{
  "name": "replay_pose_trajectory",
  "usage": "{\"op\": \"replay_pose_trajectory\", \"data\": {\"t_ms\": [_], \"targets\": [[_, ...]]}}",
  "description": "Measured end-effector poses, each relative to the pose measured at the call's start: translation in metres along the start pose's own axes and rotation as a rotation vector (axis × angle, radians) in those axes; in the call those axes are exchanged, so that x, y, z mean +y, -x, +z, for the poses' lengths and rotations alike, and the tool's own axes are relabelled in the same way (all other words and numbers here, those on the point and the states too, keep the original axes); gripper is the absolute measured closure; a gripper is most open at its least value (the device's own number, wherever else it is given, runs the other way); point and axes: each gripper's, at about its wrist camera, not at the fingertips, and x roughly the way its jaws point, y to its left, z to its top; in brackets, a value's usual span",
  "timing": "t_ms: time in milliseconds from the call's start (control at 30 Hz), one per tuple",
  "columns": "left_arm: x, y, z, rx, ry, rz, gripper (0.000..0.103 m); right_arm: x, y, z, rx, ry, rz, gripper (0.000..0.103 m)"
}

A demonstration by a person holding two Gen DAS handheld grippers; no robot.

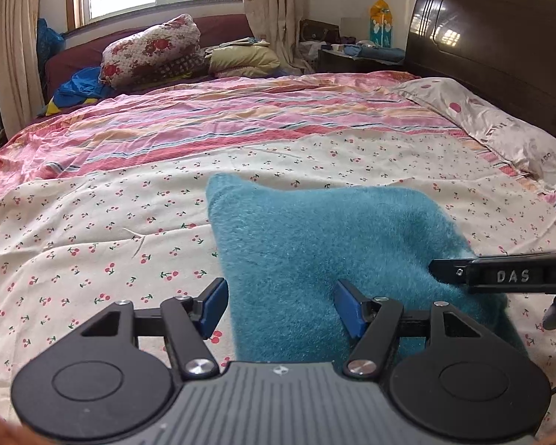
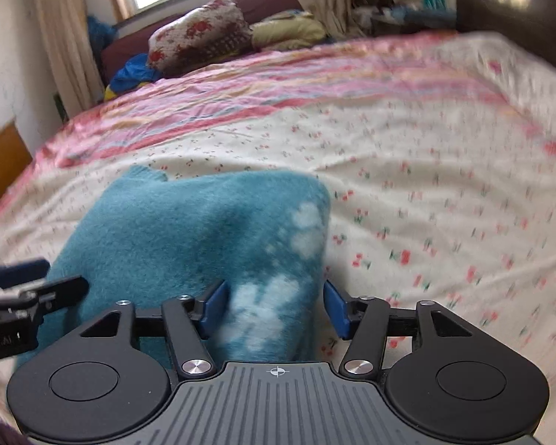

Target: Fold small clothes

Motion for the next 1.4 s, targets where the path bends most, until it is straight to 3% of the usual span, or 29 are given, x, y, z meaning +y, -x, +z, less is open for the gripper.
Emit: {"op": "replay_pose_trajectory", "data": {"t_ms": [67, 267, 567, 700, 1067, 1200, 1400], "targets": [[0.0, -0.001, -0.001, 0.001, 0.0, 0.001, 0.033, -0.008, -0.001, -0.001, 0.007, -0.054, 0.029, 0.048], [0.0, 0.0, 0.0, 0.004, -0.003, 0.005, 0.032, -0.007, 0.005, -0.002, -0.003, -0.056, 0.034, 0.048], [0.021, 0.016, -0.005, -0.016, 0.056, -0.047, 0.031, -0.013, 0.017, -0.006, -0.003, -0.068, 0.075, 0.038], [0.034, 0.013, -0.013, 0.003, 0.105, -0.097, 0.022, -0.021, 0.016, -0.011, 0.01, -0.1, 0.111, 0.031], [0.046, -0.002, -0.027, 0.063, 0.203, -0.244, 0.02, -0.051, -0.008, -0.027, 0.113, -0.344, 0.328, 0.025], [0.044, -0.016, -0.034, 0.09, 0.261, -0.283, 0.009, -0.052, -0.012, -0.031, 0.126, -0.336, 0.35, 0.024], [0.042, -0.033, -0.037, 0.139, 0.352, -0.34, 0.006, -0.046, -0.024, -0.032, 0.115, -0.373, 0.394, 0.021]]}}
